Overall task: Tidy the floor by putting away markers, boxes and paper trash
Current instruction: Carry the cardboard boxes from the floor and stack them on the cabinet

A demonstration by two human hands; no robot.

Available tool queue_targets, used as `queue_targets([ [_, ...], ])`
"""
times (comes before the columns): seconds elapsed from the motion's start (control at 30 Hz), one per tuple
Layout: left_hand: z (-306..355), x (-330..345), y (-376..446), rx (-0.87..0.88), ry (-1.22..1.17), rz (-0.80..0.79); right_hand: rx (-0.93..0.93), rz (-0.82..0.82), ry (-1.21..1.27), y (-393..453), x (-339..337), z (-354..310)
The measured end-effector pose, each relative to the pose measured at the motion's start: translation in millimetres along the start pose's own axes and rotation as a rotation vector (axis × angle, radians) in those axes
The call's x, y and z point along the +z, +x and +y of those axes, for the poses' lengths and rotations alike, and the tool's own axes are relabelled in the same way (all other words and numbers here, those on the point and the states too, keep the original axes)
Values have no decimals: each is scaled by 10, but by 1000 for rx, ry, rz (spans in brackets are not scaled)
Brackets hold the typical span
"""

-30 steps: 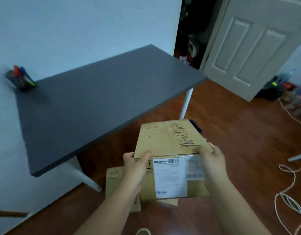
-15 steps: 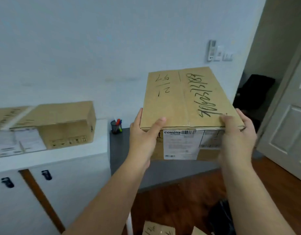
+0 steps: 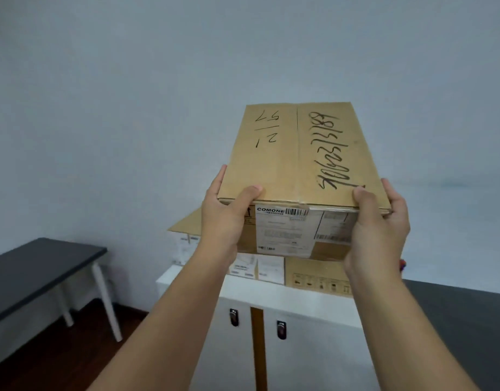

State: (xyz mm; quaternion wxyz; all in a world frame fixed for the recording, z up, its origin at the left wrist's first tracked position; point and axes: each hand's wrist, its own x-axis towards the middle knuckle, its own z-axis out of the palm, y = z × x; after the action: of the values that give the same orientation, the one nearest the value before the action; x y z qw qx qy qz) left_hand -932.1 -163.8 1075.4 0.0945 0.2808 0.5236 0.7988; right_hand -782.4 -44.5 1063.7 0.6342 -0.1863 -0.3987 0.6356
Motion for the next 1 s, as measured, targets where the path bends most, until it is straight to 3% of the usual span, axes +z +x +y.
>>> queue_targets([
  [0.17,88,-892,792,28,23,52,0,-131,25,-142,936,758],
  [0.3,-12,-1455,1358,9,60,57,-84,-268,-106,-205,1412,1323],
  [0.5,-663,-1969,2224,-100,200,16,-94,-351,-295,98,1725,2310],
  [0.7,-1457,-2620,3025,-237,359,-122,39,-592,-631,635,1909,3405],
  [0.8,-1661,-2924,3454,-206,326,-81,-15,-644,-674,850,2091,3675],
  [1.0,-2151,-3434,3931,-292,574,-115,-82,-662,-769,922,2489,4131],
])
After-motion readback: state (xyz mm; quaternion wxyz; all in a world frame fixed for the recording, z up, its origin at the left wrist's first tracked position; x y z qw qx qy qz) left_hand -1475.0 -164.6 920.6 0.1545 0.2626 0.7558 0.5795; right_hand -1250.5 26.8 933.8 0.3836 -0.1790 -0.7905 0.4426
